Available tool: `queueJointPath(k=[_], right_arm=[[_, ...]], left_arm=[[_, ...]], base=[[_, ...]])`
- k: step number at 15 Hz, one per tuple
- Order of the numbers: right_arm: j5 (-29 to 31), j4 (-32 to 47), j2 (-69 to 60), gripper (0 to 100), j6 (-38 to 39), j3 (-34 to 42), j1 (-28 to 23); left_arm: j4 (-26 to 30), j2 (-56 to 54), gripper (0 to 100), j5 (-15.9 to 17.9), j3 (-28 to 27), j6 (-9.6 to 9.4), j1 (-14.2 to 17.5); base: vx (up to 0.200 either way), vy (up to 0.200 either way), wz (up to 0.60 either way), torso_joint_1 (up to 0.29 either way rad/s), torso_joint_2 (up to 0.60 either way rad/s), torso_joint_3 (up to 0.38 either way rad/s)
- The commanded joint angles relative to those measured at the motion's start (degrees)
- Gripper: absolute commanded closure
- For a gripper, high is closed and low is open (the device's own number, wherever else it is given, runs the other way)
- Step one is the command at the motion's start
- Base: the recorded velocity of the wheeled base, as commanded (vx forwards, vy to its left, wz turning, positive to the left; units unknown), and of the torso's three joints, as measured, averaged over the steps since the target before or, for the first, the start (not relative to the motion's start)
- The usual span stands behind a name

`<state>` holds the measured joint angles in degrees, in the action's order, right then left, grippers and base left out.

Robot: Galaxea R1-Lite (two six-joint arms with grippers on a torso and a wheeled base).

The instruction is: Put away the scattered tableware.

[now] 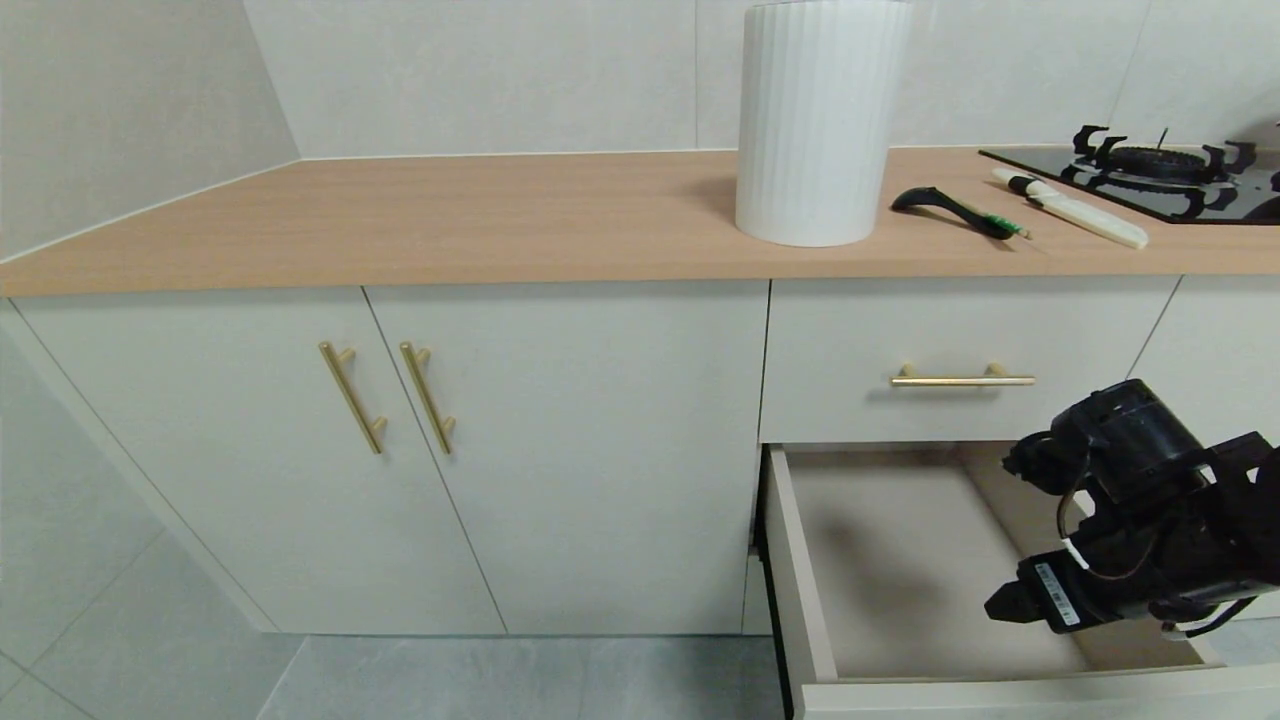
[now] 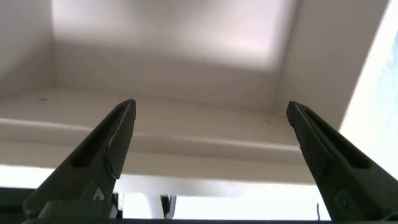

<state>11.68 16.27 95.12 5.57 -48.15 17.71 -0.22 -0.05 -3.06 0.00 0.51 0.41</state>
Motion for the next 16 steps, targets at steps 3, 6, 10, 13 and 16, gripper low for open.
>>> queueJointPath(k=[3,6,10,13,16], right_arm=[[-0.08,-0.1,7.62,0,1.55,-0.01,2.77],[-0.25,0.34,8.59,0,1.55,0.43,3.38],[-0.87,10.18,6.65,0,1.11,-0.63,4.35],[-0.87,14.14,6.57,0,0.84,-0.98,5.05],[-0.69,14.4,6.65,0,1.37,-2.21,5.05]], left_arm=[[-0.04,0.05,0,-0.02,0.0,0.02,0.02],[-0.04,0.05,0,-0.02,0.0,0.02,0.02],[-0.04,0.05,0,-0.02,0.0,0.02,0.02],[-0.04,0.05,0,-0.02,0.0,0.02,0.02],[-0.04,0.05,0,-0.02,0.0,0.02,0.02]], base=[[0.0,0.0,0.0,0.0,0.0,0.0],[0.0,0.0,0.0,0.0,0.0,0.0],[0.0,0.0,0.0,0.0,0.0,0.0],[0.0,0.0,0.0,0.0,0.0,0.0],[0.0,0.0,0.0,0.0,0.0,0.0]])
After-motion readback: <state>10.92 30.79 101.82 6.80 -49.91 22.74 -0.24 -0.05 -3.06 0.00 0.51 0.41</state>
